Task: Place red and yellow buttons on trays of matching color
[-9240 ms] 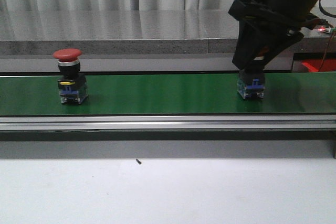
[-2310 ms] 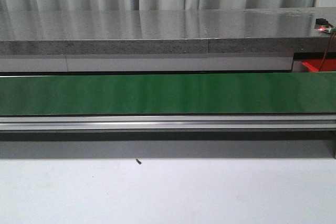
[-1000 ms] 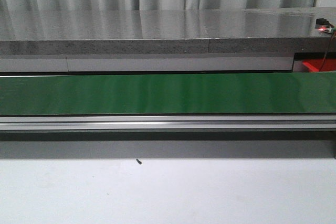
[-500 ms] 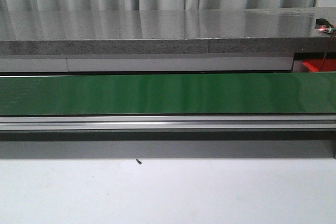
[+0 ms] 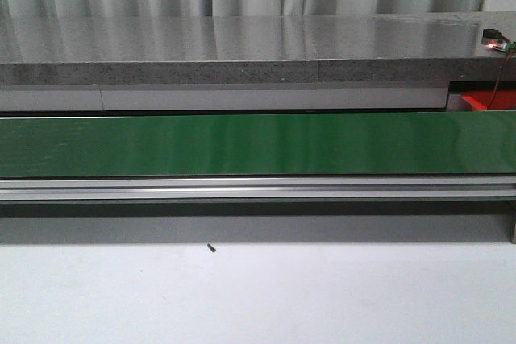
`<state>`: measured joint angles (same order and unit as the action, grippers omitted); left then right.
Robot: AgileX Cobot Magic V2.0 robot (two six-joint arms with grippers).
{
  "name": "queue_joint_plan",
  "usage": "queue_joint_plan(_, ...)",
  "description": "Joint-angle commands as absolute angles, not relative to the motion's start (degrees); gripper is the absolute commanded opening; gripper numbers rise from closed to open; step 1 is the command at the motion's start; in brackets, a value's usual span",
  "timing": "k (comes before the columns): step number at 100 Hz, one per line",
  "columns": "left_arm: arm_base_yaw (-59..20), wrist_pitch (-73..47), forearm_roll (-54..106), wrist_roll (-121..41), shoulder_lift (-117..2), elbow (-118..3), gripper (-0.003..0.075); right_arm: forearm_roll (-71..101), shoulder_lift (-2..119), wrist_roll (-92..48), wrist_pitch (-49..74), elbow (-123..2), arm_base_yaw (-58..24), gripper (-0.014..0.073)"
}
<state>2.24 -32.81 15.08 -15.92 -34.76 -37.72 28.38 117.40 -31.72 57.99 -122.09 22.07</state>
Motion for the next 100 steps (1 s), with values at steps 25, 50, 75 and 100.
queue_joint_plan(25,1.9,-28.9,16.2,-15.9,-34.8,-39.3,-0.0020,16.1,102.4,-26.1,59.3,-123.7,7.3,0.0451)
queue_joint_plan(50,1.9,-28.9,16.2,-15.9,-34.8,-39.3,-0.0020,15.1,94.8,-24.3,63.3,-118.6,-0.4,0.0451)
queue_joint_plan(75,1.9,-28.9,16.2,-15.9,-34.8,-39.3,-0.0020,15.1,80.3,-23.3,52.5,-96.9,-0.9,0.0451)
queue_joint_plan(100,1.9,-28.9,16.2,-15.9,-34.8,-39.3,-0.0020,14.9,63.7,-19.4,35.1,-70.0,-0.9,0.0451)
